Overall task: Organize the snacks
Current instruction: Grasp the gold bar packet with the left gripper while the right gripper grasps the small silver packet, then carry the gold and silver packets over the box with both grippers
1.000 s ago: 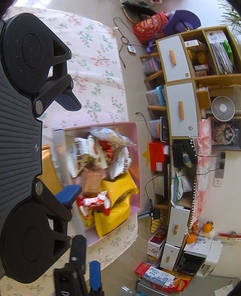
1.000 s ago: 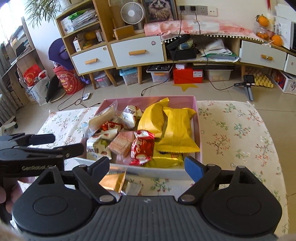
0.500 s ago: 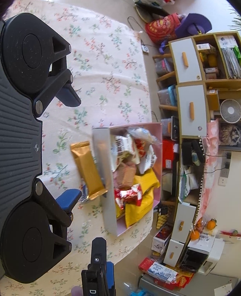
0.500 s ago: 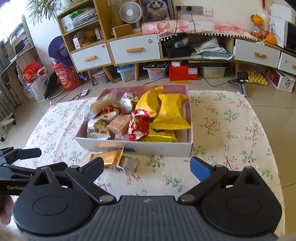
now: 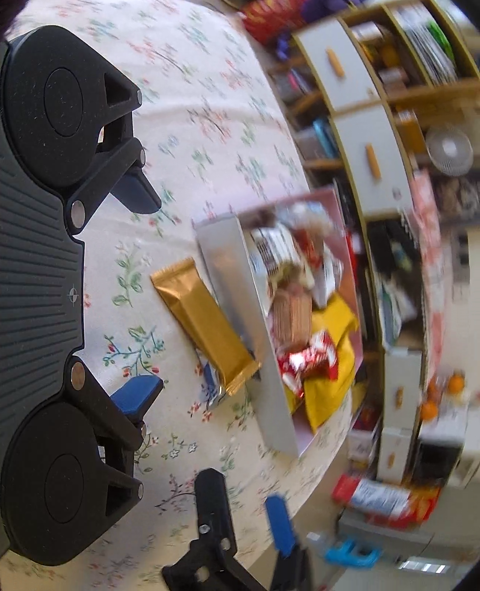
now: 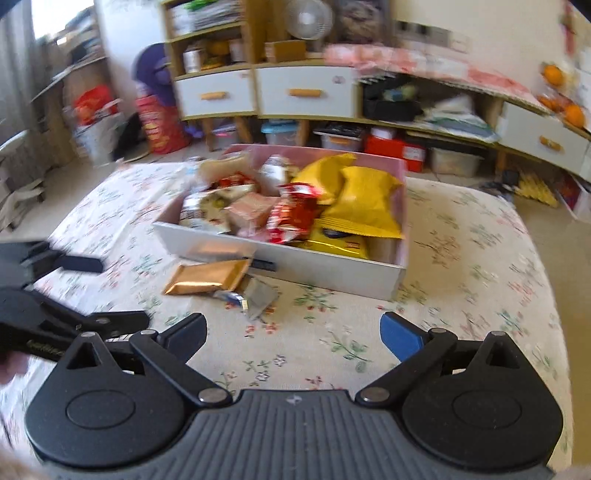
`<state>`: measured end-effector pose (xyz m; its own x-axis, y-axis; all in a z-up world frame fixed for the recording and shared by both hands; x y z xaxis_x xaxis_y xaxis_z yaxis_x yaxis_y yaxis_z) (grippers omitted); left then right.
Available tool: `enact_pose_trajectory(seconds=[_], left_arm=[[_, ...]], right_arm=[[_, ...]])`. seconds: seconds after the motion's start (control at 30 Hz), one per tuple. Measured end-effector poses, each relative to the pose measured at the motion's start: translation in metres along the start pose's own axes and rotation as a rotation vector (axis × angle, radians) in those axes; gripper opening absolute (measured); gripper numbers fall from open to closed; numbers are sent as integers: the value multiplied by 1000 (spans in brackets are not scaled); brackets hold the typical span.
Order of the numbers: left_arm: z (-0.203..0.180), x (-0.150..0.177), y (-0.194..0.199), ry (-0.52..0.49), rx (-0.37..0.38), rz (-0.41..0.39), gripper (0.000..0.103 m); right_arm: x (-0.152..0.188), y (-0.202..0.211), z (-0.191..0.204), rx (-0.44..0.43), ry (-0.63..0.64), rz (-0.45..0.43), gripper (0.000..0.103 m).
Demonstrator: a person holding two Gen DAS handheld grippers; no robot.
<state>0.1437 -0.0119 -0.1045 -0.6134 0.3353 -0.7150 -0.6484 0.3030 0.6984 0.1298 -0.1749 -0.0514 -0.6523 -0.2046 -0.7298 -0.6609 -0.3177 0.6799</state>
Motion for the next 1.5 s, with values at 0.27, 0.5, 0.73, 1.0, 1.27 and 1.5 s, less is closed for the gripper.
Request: enact_pose_trajectory(seconds=[0.27,0.5,0.73,1.0,1.27,1.5], left_arm=[[-15,-5,-33,-155,138,5,75],[-15,-16,-45,-225,207,-20,66],[-16,-23,-51,-277,287,-2,53],[-23,-25,-51,-269,284,6,33],[-30,-16,-36,-248,166,30,24],[-27,-6,-24,-166,92,29,8]], right_arm=[[8,-8,21,-183,208,-4,93],[13,-30,25,-230,295,37,77],[2,-43,10,-247,253,11,58],[5,-52,24,-280,333,22,34],[15,-37,17,-247,357,23,34],[17,-28,12,-215,356,22,34]])
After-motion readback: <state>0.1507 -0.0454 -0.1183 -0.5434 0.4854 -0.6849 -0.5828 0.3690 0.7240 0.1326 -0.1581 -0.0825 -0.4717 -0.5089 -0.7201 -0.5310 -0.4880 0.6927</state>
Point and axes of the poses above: each gripper's, at about its wrist camera, not at the fingertips, and y roughly against the way its jaws point, z to its left, x to its underside, the point moved 8 cm from there along -y, roughly the way its jaws point, and after that the axes turned 3 degrees about -z, right-handed, at the moved point
